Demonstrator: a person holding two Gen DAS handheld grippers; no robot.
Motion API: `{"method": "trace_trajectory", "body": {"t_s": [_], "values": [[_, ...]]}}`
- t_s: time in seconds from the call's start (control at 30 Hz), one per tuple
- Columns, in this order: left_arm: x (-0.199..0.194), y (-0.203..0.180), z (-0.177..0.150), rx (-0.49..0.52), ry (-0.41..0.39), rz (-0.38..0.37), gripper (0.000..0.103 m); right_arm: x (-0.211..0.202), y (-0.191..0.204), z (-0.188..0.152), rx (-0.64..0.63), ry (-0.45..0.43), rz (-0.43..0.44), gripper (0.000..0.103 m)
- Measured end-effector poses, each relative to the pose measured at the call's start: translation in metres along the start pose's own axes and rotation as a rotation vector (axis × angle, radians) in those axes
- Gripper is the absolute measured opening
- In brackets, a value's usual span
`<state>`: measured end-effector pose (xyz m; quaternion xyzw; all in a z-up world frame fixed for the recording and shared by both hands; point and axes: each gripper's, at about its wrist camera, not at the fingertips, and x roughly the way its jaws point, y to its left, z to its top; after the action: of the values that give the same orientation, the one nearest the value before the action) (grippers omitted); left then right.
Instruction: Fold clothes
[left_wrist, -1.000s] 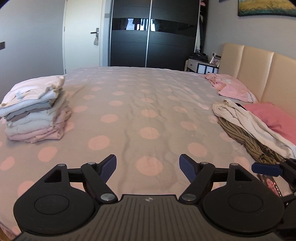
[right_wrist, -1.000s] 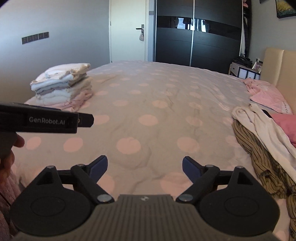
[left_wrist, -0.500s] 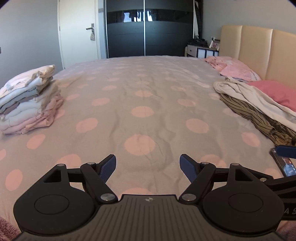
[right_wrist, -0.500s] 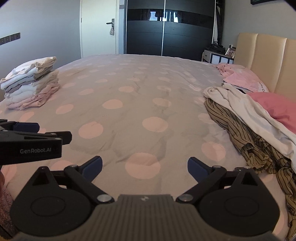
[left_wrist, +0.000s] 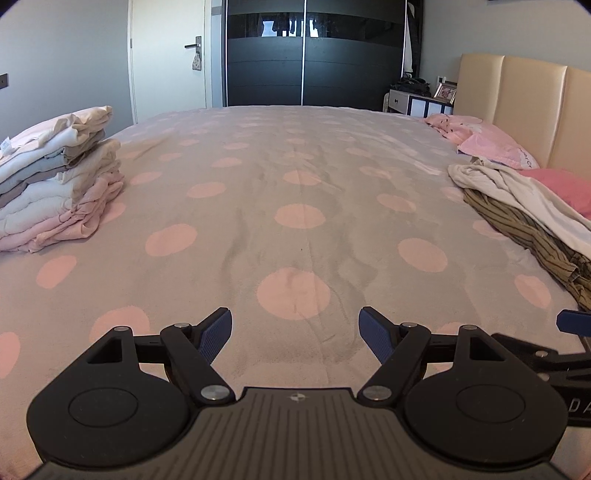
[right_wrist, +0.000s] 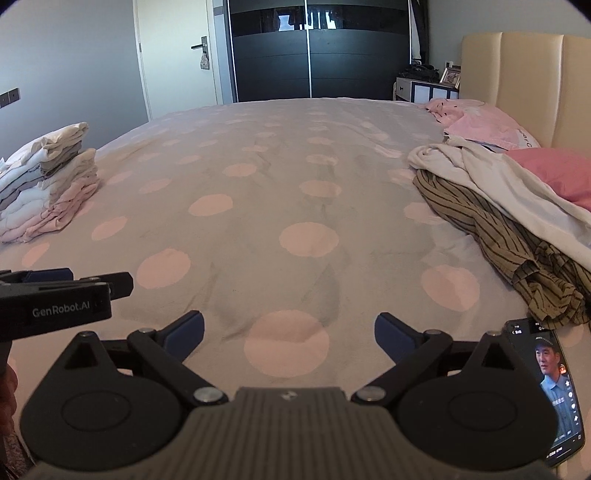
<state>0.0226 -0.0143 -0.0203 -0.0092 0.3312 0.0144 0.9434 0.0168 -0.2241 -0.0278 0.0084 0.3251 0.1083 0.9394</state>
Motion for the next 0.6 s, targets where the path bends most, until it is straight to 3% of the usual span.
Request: {"method": "trace_trajectory", "body": {"t_s": [0.6], "values": [[-0.010, 0.006, -0.001, -0.005, -0.018, 0.027, 0.075, -0.007, 0.014, 0.000, -0.056, -0.035, 0.034, 0.100]]}}
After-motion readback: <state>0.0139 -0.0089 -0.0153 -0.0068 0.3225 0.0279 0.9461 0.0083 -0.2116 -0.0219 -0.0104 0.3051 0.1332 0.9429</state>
